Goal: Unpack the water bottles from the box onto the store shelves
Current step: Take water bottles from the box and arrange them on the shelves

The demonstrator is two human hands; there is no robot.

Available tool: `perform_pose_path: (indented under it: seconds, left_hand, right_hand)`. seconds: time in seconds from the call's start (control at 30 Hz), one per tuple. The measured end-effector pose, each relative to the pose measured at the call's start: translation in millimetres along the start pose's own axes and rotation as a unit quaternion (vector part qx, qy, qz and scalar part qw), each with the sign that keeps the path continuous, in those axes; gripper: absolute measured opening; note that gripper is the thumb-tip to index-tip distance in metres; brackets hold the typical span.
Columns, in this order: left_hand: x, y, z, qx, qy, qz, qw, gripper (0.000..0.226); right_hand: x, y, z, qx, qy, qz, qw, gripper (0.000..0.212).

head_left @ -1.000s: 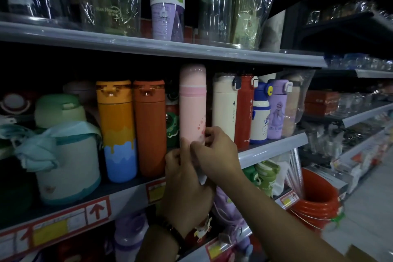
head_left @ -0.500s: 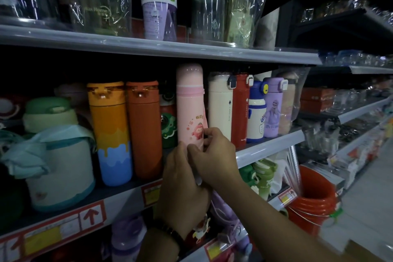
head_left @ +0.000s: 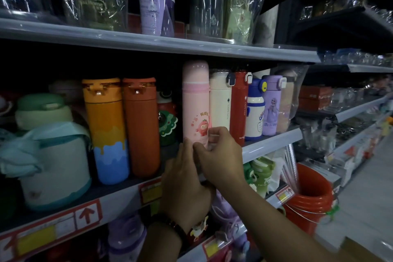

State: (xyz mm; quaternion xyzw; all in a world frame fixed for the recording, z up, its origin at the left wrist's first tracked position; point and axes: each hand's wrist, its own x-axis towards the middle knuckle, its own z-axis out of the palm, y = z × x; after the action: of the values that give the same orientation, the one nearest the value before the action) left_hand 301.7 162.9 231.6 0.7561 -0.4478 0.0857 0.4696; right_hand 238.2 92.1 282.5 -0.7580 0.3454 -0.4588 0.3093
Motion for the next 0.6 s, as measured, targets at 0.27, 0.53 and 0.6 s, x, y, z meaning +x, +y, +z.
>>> perform_pose_path:
  seconds: [0.27,0.53,0.6]
  left_hand:
    - [-4,7,-3,0.056,-0.008,0.007,0.998,0.095]
    - [-10,11,-4,0.06,-0.001,0.008,0.998,0.097]
    - [-17,14,-6,0.058,0.002,0.019,0.998,0.099]
  right_hand:
    - [2,6,-2,0.007,-0.003,-0.004,1.0,0.041]
    - [3,10,-1,0.042,0.001,-0.001,0.999,0.039]
    - [1,9,-1,0.06,0.019,-0.01,0.998,0.034]
